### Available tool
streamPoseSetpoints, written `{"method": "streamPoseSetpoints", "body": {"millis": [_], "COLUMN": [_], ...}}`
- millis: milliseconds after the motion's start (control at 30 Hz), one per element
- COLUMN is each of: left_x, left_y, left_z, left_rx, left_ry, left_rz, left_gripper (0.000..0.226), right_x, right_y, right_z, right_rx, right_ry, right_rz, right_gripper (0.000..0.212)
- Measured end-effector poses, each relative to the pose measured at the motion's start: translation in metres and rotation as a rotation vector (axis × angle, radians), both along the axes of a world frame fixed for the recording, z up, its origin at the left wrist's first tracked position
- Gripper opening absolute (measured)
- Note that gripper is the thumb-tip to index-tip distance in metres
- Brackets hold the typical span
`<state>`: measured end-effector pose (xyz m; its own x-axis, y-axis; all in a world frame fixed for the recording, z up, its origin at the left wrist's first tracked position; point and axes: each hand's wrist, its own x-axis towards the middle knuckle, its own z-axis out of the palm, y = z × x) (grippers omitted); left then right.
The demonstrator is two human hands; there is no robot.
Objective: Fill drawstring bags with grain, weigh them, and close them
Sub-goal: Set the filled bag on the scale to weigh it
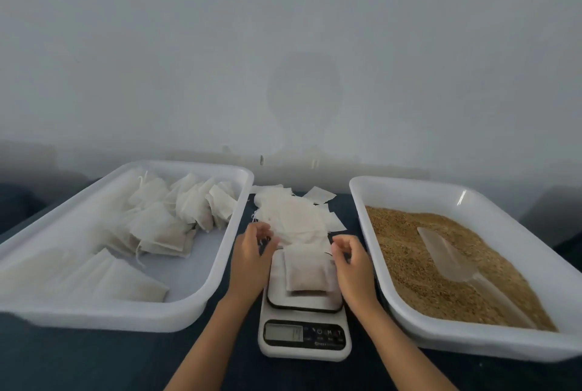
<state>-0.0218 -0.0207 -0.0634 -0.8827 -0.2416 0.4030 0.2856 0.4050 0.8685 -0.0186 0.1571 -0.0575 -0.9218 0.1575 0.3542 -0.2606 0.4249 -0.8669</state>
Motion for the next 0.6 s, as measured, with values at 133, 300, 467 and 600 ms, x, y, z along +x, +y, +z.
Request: {"method": "streamPoseSetpoints", "body": {"millis": [133, 300, 467, 600], "left_x": [0.002, 0.0, 0.0, 0.001], "left_y": [-0.008, -0.012, -0.011, -0.011], "left_z": [-0.01, -0.017, -0.017, -0.016], "left_rx": [0.023, 0.004, -0.008, -0.014], "left_ry": [-0.052, -0.086, -0.088, -0.09], "left_rz": [0.045, 0.063, 0.059, 0.054], "left_gripper": [0.011, 0.008, 0.01, 0.011], "right_x": [-0.001, -0.001, -0.003, -0.004], "right_y": [0.007, 0.012, 0.012, 0.009], "right_z": [-0.01, -0.02, -0.018, -0.015], "right_rx": [-0.119, -0.178, -0.242, -0.262], "right_ry": [-0.059, -0.088, -0.098, -0.086], "right_rz": [-0.028, -0.034, -0.005, 0.016], "right_gripper": [0.014, 0.016, 0.015, 0.013]}}
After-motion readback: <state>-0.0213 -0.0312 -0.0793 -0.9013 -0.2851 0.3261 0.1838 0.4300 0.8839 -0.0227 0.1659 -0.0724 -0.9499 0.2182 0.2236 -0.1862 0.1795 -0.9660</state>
